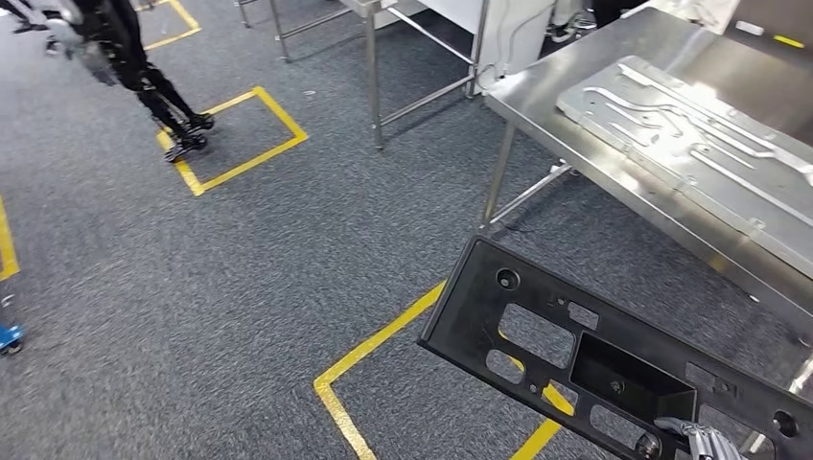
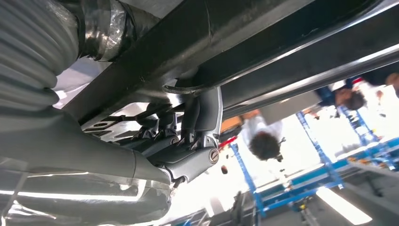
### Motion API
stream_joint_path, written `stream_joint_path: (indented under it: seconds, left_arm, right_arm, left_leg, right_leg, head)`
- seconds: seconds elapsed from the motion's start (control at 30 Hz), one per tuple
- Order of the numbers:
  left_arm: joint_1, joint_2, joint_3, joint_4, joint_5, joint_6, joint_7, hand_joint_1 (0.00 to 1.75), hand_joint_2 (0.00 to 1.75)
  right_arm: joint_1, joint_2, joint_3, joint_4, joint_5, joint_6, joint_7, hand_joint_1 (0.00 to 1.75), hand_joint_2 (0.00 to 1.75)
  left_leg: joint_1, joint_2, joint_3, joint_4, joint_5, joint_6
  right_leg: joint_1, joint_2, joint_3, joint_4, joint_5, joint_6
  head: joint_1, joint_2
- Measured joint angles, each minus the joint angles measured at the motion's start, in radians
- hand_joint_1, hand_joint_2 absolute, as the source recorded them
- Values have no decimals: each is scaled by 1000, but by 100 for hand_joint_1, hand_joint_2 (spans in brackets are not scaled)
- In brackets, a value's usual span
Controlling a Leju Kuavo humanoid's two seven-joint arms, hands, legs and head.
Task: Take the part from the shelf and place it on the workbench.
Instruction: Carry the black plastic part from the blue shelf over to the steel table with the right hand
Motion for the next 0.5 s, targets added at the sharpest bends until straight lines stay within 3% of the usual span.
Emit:
stream_joint_path:
  seconds: [0.03, 0.07, 0.1, 0.17, 0.23, 0.3, 0.33, 0.4, 0.43, 0.5]
  left_arm:
    - [2, 0, 0, 0, -1, 0, 1, 0, 175]
    - [3, 0, 0, 0, -2, 0, 2, 0, 175]
    - [3, 1, 0, 0, -3, 0, 2, 0, 175]
    - [2, 1, 0, 0, -6, 0, 2, 0, 175]
    - [2, 2, 0, 0, -10, 1, 2, 0, 175]
    - [1, 1, 0, 0, -14, 2, 2, 0, 175]
    - [-1, 0, 0, 0, -16, 2, 2, 0, 175]
    - [-2, 0, 0, 0, -20, 3, 1, 0, 175]
    - [-1, 1, 0, 0, -21, 3, 1, 0, 175]
    - [2, 2, 0, 0, -21, 3, 1, 0, 175]
  right_arm:
    - [0, -1, 2, 0, 2, 0, 7, 175, 175]
    - [1, -2, 5, 0, 4, 0, 15, 175, 175]
    - [1, -4, 8, 1, 5, 1, 25, 175, 175]
    - [1, -10, 15, 1, 8, 5, 44, 175, 175]
    - [1, -19, 24, 1, 16, 10, 68, 175, 175]
    - [2, -33, 29, 1, 39, 13, 99, 175, 175]
    - [2, -42, 30, 1, 51, 14, 115, 175, 175]
    - [-1, -59, 30, 1, 69, 13, 134, 175, 175]
    - [-4, -66, 30, 1, 72, 13, 138, 175, 175]
    - [-8, -77, 30, 2, 76, 13, 142, 175, 175]
  left_leg:
    - [0, -2, -14, 19, 8, 0]
    - [0, -4, -10, -3, 36, 1]
    - [1, -11, 10, -59, 78, 3]
    - [5, -60, 58, -185, 138, 8]
    - [5, -95, 77, -238, 148, 14]
    - [4, -80, 78, -244, 152, 25]
    - [6, -71, 80, -248, 155, 32]
    - [8, -51, 83, -257, 160, 45]
    - [6, -42, 83, -258, 160, 48]
    - [2, -24, 82, -258, 159, 51]
  right_leg:
    - [0, 15, 0, 2, -1, 0]
    - [0, 31, 1, 5, -2, 0]
    - [0, 45, 2, 9, -4, 2]
    - [-1, 71, -3, 21, -10, 10]
    - [-3, 94, -13, 28, -11, 22]
    - [-5, 111, -20, 28, -8, 35]
    - [-4, 98, -24, 33, -12, 40]
    - [-3, 42, -52, 95, -52, 49]
    - [-2, 12, -79, 153, -84, 53]
    - [-6, -8, -137, 274, -136, 59]
  head:
    - [0, 0]
    - [0, 0]
    - [0, 0]
    - [0, 0]
    - [0, 0]
    - [0, 0]
    - [1, 0]
    - [3, 0]
    - [4, 0]
    - [4, 0]
